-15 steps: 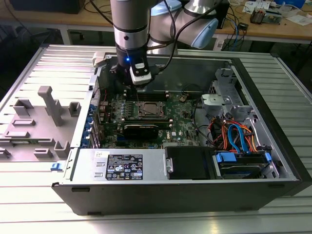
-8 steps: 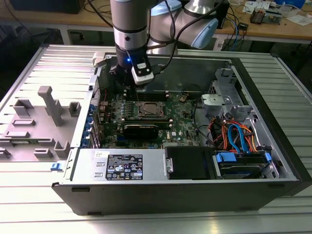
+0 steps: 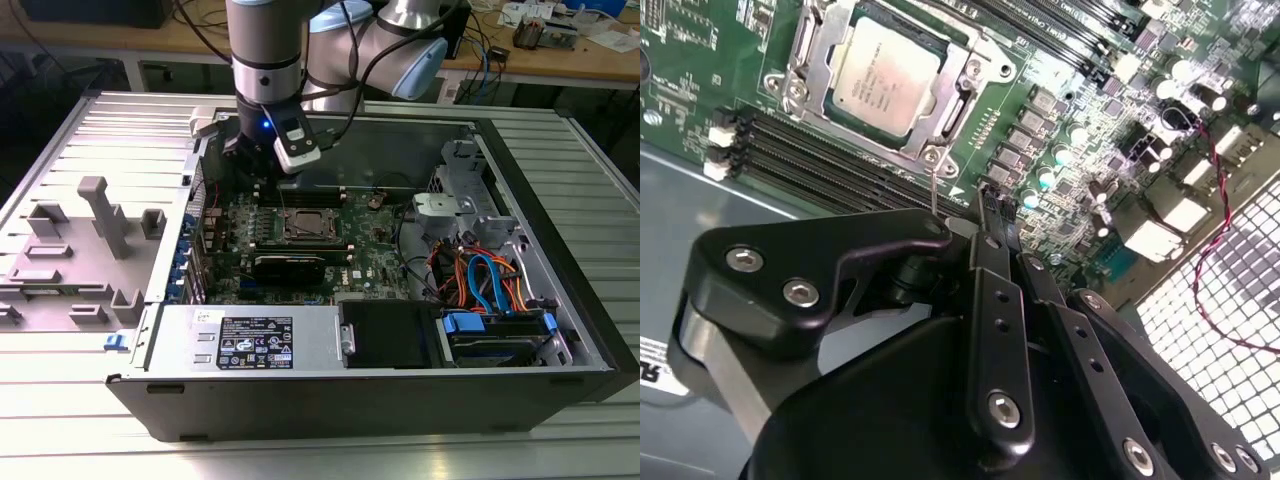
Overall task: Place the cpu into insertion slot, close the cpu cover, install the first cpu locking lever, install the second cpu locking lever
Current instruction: 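Install the first cpu locking lever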
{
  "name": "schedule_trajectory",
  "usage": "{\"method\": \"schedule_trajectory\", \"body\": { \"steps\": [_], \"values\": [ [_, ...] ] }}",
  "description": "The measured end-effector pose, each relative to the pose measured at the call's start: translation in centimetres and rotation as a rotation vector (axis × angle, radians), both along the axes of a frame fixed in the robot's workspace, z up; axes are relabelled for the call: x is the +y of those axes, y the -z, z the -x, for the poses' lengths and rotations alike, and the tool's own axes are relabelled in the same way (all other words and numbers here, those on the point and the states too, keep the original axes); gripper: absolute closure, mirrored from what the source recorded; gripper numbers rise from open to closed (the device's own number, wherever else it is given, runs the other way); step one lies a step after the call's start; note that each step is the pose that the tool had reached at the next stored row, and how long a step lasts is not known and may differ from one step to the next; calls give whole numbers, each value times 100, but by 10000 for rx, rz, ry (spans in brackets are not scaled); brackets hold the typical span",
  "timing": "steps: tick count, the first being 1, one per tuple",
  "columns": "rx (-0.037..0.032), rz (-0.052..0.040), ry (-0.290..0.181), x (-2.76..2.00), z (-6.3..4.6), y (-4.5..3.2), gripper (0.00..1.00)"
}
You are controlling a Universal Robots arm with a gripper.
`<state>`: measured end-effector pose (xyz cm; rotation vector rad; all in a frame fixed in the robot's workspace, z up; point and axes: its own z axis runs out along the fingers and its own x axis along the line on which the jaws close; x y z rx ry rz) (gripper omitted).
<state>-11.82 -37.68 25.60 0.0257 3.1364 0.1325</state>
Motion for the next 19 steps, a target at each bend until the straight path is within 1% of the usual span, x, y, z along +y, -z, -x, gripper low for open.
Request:
{"method": "schedule_trajectory", "body": {
  "steps": [2,5,8,10,11,15,19],
  "values": [
    [-1,-1,-213,1,18,7,89],
    [0,0,-284,23,41,8,89],
    [0,0,-327,80,47,8,89],
    [-2,3,-391,151,50,8,89],
    [-8,2,-426,168,52,6,89],
    [-55,4,-498,189,57,-17,89],
    [-121,3,-571,192,60,-27,89]
  ]
}}
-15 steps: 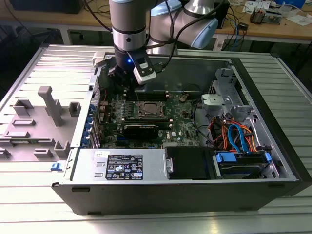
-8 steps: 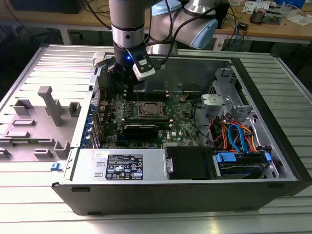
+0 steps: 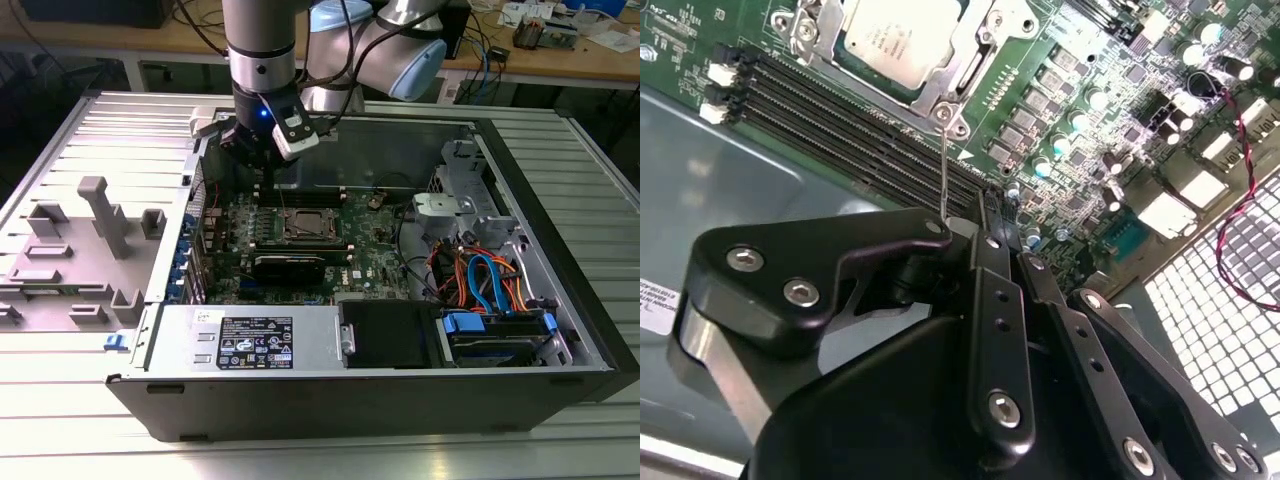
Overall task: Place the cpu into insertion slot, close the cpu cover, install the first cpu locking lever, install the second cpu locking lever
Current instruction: 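Install the first cpu locking lever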
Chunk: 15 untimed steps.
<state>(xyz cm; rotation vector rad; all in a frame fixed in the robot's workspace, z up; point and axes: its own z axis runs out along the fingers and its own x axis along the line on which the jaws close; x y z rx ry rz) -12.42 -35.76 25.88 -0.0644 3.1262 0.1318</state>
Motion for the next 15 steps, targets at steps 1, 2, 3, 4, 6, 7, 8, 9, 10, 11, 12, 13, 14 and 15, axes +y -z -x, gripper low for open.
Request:
{"method": "schedule_trajectory", "body": {
  "steps": [1,2,3,4,6,7,8,9,10,11,12,13,14,15],
  "values": [
    [-1,0,-13,0,0,0,89],
    [0,3,-23,0,0,-1,89],
    [1,7,-23,0,0,-2,89],
    [2,9,-24,-1,-8,-2,89],
    [4,8,-20,0,-25,-2,89],
    [8,8,-12,0,-33,-1,89],
    [21,10,0,0,-41,-1,89],
    [45,13,23,1,-52,-1,89],
    [61,13,37,1,-59,-1,89],
    [77,13,52,1,-68,-1,89],
    [97,13,69,1,-78,-1,89],
    [113,13,87,2,-88,-1,89],
    [126,13,112,3,-102,-1,89],
    [129,15,122,7,-109,-1,89]
  ]
}}
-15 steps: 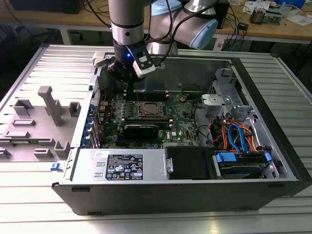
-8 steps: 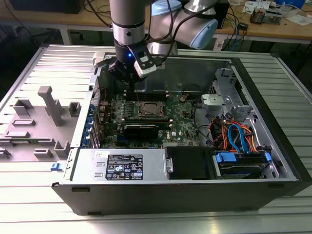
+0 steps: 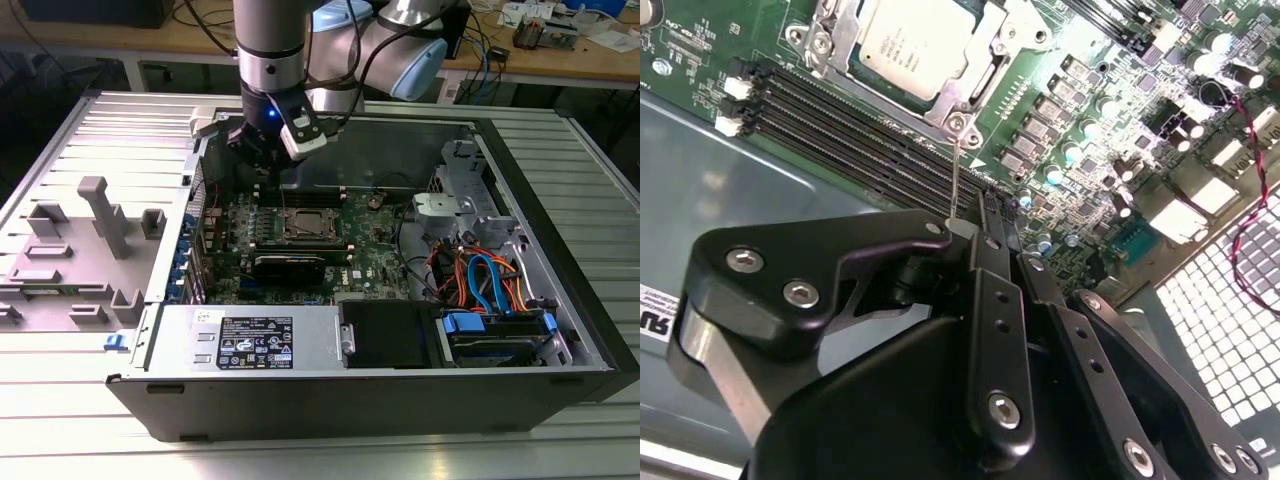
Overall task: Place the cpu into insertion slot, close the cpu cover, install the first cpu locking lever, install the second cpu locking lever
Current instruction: 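Install the first cpu locking lever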
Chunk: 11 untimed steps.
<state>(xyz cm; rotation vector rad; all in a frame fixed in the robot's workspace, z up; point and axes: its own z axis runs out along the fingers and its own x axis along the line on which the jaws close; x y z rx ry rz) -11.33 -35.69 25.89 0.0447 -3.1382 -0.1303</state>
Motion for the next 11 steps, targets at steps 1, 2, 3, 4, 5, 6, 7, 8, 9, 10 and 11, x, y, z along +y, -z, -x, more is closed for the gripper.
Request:
{"method": "schedule_trajectory", "body": {
  "steps": [1,2,3,4,5,6,7,8,9,10,11],
  "values": [
    [0,1,6,4,-5,0,89],
    [0,1,10,8,-12,0,89],
    [0,5,18,12,-20,0,89],
    [1,8,26,16,-28,0,89],
    [2,12,33,19,-36,0,89],
    [2,16,39,21,-43,-1,89],
    [1,21,44,23,-52,0,89],
    [1,26,46,25,-60,0,89],
    [2,34,47,27,-73,0,89],
    [2,41,47,30,-89,2,89],
    [2,45,49,32,-106,5,89]
  ]
}}
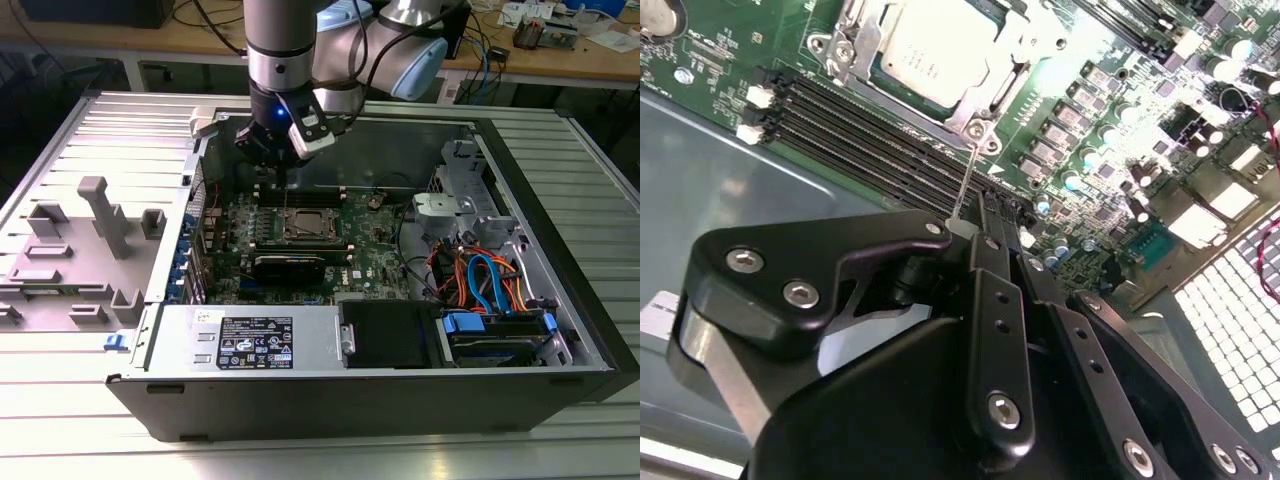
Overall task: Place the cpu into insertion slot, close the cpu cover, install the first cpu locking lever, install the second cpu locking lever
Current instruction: 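Install the first cpu locking lever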
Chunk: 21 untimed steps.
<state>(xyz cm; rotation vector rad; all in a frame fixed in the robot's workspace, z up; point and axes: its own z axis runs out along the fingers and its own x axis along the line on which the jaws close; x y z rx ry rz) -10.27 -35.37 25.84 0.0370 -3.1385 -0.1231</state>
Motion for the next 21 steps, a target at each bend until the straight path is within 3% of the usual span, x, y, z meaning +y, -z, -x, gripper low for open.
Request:
{"method": "schedule_trajectory", "body": {
  "steps": [5,12,15,21],
  "values": [
    [0,55,6,7,-51,32,89],
    [-1,378,-14,23,-74,94,89],
    [0,618,-16,56,-100,115,89],
    [-1,668,-15,68,-116,122,89]
  ]
}}
